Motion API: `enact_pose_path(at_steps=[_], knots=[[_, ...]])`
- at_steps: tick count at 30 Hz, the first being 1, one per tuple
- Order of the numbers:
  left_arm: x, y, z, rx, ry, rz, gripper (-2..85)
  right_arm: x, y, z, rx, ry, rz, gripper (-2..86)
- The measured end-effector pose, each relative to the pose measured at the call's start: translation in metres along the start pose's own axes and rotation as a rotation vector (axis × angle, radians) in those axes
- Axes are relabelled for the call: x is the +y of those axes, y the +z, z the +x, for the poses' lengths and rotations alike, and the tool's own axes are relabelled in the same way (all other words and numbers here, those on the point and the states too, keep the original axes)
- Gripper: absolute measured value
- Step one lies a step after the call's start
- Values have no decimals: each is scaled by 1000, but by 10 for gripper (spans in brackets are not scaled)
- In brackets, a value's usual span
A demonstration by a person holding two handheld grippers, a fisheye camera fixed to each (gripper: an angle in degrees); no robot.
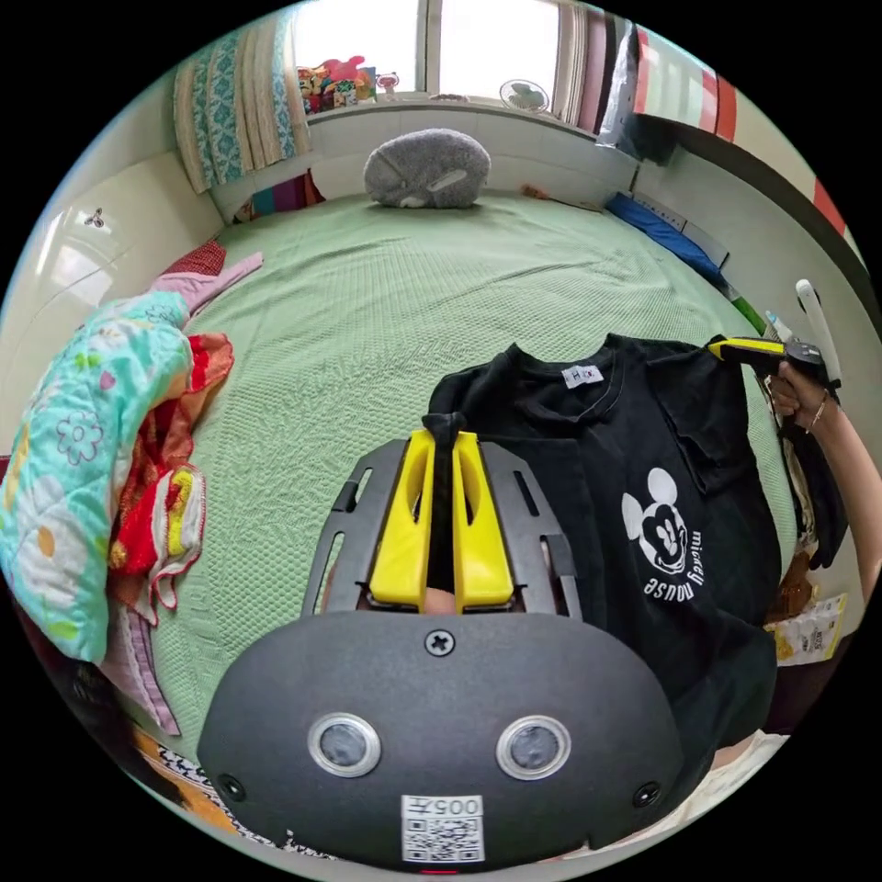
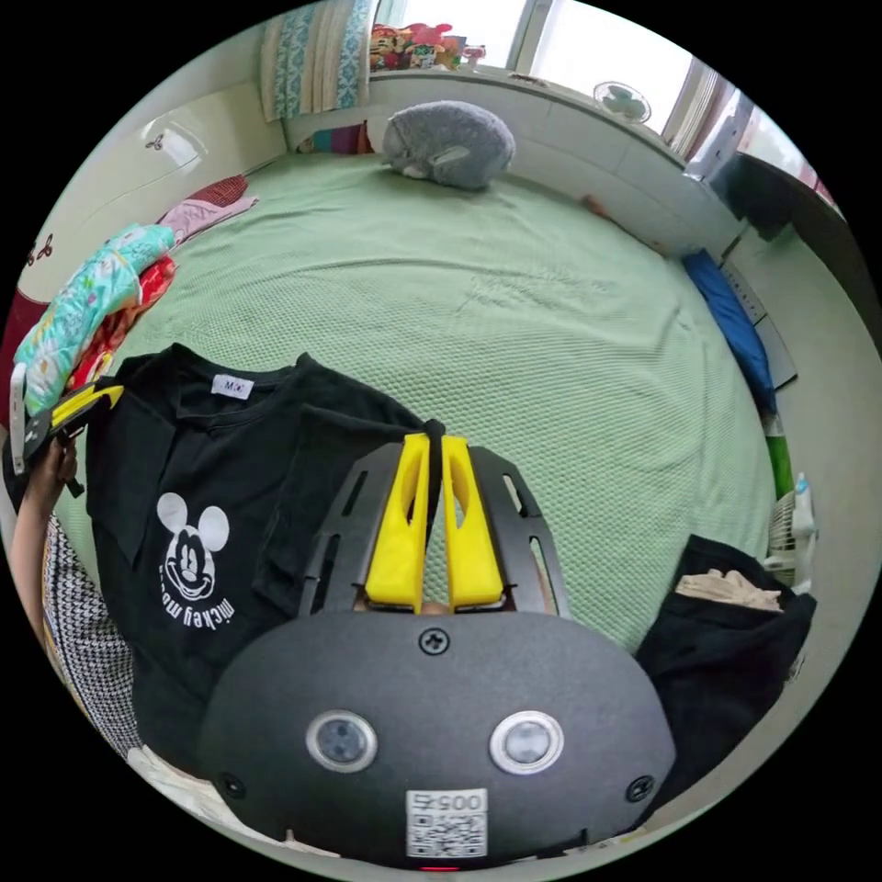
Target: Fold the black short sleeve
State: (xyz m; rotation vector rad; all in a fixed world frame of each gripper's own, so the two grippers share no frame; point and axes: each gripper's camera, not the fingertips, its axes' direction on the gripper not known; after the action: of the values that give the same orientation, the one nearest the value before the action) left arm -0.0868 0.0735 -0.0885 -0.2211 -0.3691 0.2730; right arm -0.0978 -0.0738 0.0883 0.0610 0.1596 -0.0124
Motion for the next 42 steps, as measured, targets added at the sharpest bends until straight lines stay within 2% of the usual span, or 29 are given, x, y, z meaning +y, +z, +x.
enact_pose_path(at_steps=[10,16,18,23,26,30,32,37,42], knots=[[-94,-62,42,-130,85,147,44,-47,-84,20,132,116,159,-12],[-111,4,41,-149,-32,-10,58,-59,-41,16,64,204,32,16],[-99,26,34,-155,-77,-35,60,-52,-28,7,83,177,28,31],[-60,62,-9,-132,-182,-61,67,-26,-10,-40,-116,-118,6,62],[-44,72,-30,-107,-237,-83,68,-21,7,-70,-151,-237,-48,62],[-33,76,-39,-73,-259,-84,63,-24,36,-94,-150,-246,-125,54],[-30,77,-36,-87,-219,-84,61,-26,51,-106,-79,-220,-165,40],[-32,80,-34,-94,-151,-79,60,-25,28,-108,-119,-210,-66,-2],[-37,92,-36,-42,-177,-64,60,-11,1,-119,-220,-321,-11,-8]])
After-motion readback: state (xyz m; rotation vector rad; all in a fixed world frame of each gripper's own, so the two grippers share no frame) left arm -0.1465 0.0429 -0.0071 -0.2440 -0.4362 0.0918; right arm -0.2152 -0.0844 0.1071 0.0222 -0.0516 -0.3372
